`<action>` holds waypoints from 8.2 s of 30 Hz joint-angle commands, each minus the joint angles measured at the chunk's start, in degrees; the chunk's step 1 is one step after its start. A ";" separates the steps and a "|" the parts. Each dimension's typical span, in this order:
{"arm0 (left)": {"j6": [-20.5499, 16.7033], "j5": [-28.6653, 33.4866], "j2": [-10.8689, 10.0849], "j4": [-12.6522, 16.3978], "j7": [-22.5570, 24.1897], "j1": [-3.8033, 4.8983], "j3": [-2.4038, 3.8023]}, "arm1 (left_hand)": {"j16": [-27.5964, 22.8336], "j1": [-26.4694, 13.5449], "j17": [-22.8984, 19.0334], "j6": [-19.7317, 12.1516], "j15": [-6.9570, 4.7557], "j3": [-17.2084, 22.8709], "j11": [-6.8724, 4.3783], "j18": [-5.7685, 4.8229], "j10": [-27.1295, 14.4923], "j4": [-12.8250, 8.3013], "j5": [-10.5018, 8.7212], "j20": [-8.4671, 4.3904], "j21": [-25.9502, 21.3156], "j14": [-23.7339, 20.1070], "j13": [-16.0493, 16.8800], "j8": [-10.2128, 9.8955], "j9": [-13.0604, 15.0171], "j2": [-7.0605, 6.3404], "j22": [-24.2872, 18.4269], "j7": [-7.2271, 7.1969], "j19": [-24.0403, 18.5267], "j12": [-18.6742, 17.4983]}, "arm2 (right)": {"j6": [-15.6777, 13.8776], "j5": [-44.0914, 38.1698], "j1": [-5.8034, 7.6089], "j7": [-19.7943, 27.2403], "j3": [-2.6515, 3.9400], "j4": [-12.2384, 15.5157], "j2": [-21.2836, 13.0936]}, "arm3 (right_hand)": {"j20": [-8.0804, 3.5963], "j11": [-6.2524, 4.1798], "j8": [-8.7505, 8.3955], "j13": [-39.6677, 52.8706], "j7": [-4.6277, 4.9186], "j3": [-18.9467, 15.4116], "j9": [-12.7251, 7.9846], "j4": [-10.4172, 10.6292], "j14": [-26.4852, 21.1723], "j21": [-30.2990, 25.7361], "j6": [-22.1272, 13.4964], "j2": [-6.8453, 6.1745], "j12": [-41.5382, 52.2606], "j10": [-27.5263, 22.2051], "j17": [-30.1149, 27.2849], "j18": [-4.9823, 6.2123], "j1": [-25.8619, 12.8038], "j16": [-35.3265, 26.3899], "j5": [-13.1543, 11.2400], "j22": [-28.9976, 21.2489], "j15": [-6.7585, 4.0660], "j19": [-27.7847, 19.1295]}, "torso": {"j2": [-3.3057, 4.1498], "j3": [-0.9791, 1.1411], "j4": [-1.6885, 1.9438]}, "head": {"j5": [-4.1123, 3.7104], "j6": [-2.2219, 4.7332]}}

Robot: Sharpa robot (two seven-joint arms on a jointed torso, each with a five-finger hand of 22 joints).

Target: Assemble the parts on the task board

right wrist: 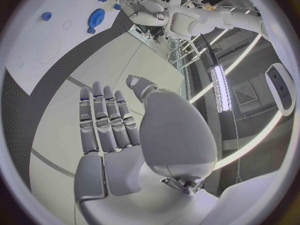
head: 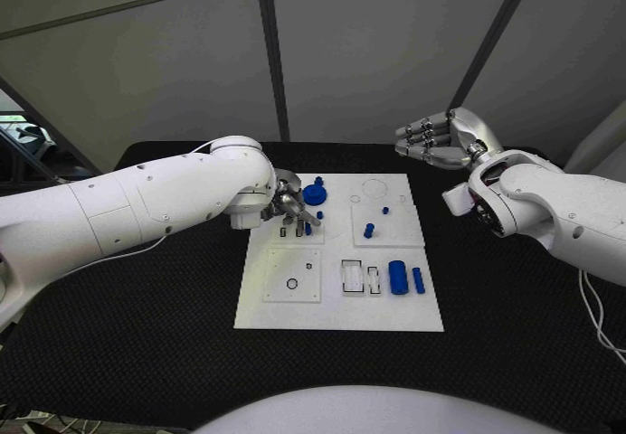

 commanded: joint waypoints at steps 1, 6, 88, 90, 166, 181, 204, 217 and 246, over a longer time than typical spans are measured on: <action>0.97 -0.36 0.20 -0.14 -0.39 0.07 0.01 | 0.02 0.56 10.86 -0.40 -0.36 0.16 0.14 -3.87 0.39 -0.44 -0.06 0.08 0.38 4.45 0.08 0.24 0.11 0.22 0.11 -0.13 0.34 0.23 | 0.41 -0.02 0.11 0.18 0.05 0.04 0.10 | 0.06 0.08 -0.33 -0.01 0.17 -0.36 -0.05 0.01 -0.19 -0.19 -0.19 0.02 -0.34 -0.30 -0.05 0.35 -0.48 -0.26 0.22 -0.08 0.25 0.20 | 0.04 -0.02 0.04 | -0.01 -0.11; 1.18 -0.37 0.47 -0.41 -0.41 0.07 0.00 | 0.00 0.82 10.85 -0.48 -0.37 0.45 0.13 -3.87 0.37 -0.79 -0.05 0.07 0.36 4.45 0.04 0.32 0.29 0.28 0.13 -0.14 0.35 0.18 | 0.48 -0.02 0.11 0.18 0.05 0.01 0.20 | 0.06 0.08 -0.33 -0.01 0.17 -0.36 -0.05 0.01 -0.19 -0.19 -0.19 0.02 -0.34 -0.30 -0.05 0.35 -0.48 -0.26 0.22 -0.08 0.25 0.20 | 0.05 -0.04 0.01 | -0.01 -0.15; -25.69 -1.57 -8.08 12.23 0.49 -4.21 -1.63 | -0.05 -9.11 11.49 -2.17 -1.35 58.40 -1.06 -4.06 4.12 -17.15 2.04 -0.81 0.09 4.69 2.33 5.37 8.91 -11.69 2.54 -1.24 1.29 1.18 | 2.37 -0.69 0.11 -0.60 0.03 -1.17 0.14 | 0.18 0.06 -0.22 0.02 0.15 -0.79 0.02 0.11 -0.50 -0.98 -0.12 0.17 -0.18 -0.14 -0.50 0.37 -0.87 -0.23 0.51 -0.09 0.34 0.28 | -0.68 0.05 1.72 | -0.01 -1.83; -25.75 -2.48 -7.96 12.20 0.42 -4.31 -1.63 | -0.05 -9.16 11.49 -2.16 -1.36 58.54 -1.07 -4.07 4.17 -17.16 2.08 -0.82 0.12 4.69 2.36 5.41 8.95 -11.73 2.59 -1.25 1.32 1.22 | 2.39 -0.76 0.11 -0.61 0.03 -1.18 0.17 | 0.18 0.06 -0.22 0.02 0.15 -0.81 0.02 0.12 -0.51 -1.01 -0.12 0.17 -0.17 -0.14 -0.52 0.37 -0.89 -0.23 0.51 -0.09 0.34 0.28 | -0.68 0.04 1.73 | -0.07 -1.74; -16.45 -8.47 -4.33 8.10 -0.58 -4.45 -1.76 | -0.11 -12.20 11.51 -2.16 -1.61 60.94 -1.38 -4.21 5.21 -17.47 5.94 -1.03 0.45 4.70 2.64 7.26 10.31 -13.71 3.44 -1.63 1.66 2.05 | 3.56 -2.13 0.09 -0.69 0.03 -1.35 0.90 | 0.28 0.09 -0.16 0.03 0.14 -2.14 0.06 0.92 -0.51 -2.33 -0.07 0.93 0.07 -0.22 -1.23 0.40 -2.23 -0.10 1.29 -0.04 0.39 0.84 | -0.64 -0.05 1.70 | -0.48 -2.89; -15.62 -7.91 -3.91 7.50 -0.57 -4.44 -1.75 | -0.10 -15.03 11.57 -1.12 -2.05 56.69 -1.96 -4.28 6.36 -15.55 5.77 -1.35 0.56 4.72 3.54 7.65 10.27 -14.54 3.92 -2.47 1.84 3.16 | 3.45 -2.13 0.09 -0.62 0.03 -1.35 0.89 | 0.28 0.09 -0.16 0.03 0.14 -2.16 0.05 0.92 -0.52 -2.42 -0.07 1.02 0.08 -0.25 -1.28 0.40 -2.21 -0.11 1.47 -0.04 0.39 0.89 | -0.65 -0.10 1.80 | -0.73 -3.05; -14.96 -7.87 -3.52 6.83 -0.62 -4.43 -1.74 | -0.08 -17.20 11.65 0.35 -2.39 51.25 -2.37 -4.48 7.38 -13.56 5.73 -1.71 1.12 4.75 5.21 7.60 9.75 -15.53 4.95 -2.93 2.34 4.91 | 3.51 -2.13 0.09 -0.65 0.03 -1.31 0.89 | 0.28 0.09 -0.18 0.02 0.15 -2.26 0.05 0.93 -0.56 -2.58 -0.10 1.06 0.08 -0.32 -1.37 0.40 -2.22 -0.13 1.70 -0.04 0.40 0.93 | -0.63 -0.11 1.83 | -0.92 -3.29; -14.81 -7.89 -3.23 6.59 -0.65 -4.43 -1.73 | -0.06 -17.82 11.69 0.88 -2.48 49.18 -2.49 -4.62 7.85 -12.76 5.70 -1.79 1.57 4.77 5.93 7.71 9.63 -15.65 5.61 -3.07 2.63 5.68 | 3.59 -2.13 0.09 -0.71 0.03 -1.29 0.88 | 0.28 0.10 -0.18 0.02 0.15 -2.27 0.04 0.93 -0.57 -2.60 -0.11 1.06 0.08 -0.33 -1.38 0.40 -2.22 -0.13 1.73 -0.04 0.40 0.94 | -0.61 -0.15 1.81 | -0.96 -3.66; -16.21 -7.89 -2.79 5.52 -0.66 -4.42 -1.70 | -0.10 -21.28 11.73 1.65 -2.42 38.97 -2.38 -4.74 8.06 -7.08 5.60 -1.78 1.76 4.79 6.44 7.59 9.05 -14.17 6.37 -2.95 2.90 6.62 | 3.85 -2.13 0.09 -0.78 0.03 -1.53 1.14 | 0.33 0.16 -0.18 0.03 0.20 -2.62 0.04 1.17 -0.72 -2.97 -0.13 1.18 0.13 -0.41 -1.58 0.38 -2.56 -0.17 1.89 -0.05 0.48 0.97 | -0.64 -0.18 1.83 | -1.13 -3.70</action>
